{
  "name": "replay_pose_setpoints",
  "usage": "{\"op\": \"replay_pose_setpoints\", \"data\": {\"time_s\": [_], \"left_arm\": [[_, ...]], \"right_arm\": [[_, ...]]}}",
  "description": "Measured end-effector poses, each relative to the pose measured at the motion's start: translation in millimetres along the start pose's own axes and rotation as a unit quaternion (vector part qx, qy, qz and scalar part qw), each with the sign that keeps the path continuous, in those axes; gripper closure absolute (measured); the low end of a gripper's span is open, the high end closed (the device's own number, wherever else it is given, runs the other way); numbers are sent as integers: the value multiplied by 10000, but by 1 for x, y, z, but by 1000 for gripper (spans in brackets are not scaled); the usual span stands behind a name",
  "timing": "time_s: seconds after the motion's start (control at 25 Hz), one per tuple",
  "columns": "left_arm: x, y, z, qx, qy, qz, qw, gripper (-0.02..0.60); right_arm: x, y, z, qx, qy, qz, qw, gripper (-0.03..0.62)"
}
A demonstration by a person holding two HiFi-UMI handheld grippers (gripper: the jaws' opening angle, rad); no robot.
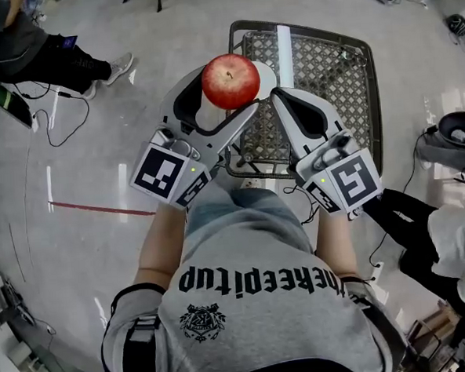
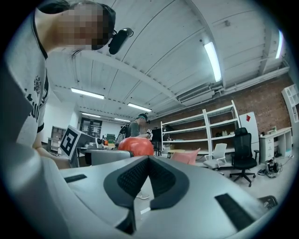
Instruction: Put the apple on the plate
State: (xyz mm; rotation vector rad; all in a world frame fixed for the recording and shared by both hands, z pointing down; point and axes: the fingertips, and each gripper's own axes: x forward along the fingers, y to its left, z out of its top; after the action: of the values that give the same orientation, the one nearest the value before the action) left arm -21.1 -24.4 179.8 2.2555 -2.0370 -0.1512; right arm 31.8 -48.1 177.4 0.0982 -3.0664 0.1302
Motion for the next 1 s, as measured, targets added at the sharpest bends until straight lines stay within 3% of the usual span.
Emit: {"op": "replay_pose_setpoints", "data": {"time_s": [0.36,0.52,0.8,1.0], "left_arm": [[-6,10,-29,158,19,-68,9998,173],[-7,20,-43,159,53,-296,9994,173],[-13,30,-10,290,84,-802,9963,173],[12,46,-33,287,113,-1171,9926,174]], "right_arm": [[7,3,-28,-78,-66,-95,9999,592],[15,5,-41,-72,-71,-319,9994,592],[27,18,-12,-89,-122,-845,9963,592],[40,-6,-34,-48,-156,-1238,9922,592]]}}
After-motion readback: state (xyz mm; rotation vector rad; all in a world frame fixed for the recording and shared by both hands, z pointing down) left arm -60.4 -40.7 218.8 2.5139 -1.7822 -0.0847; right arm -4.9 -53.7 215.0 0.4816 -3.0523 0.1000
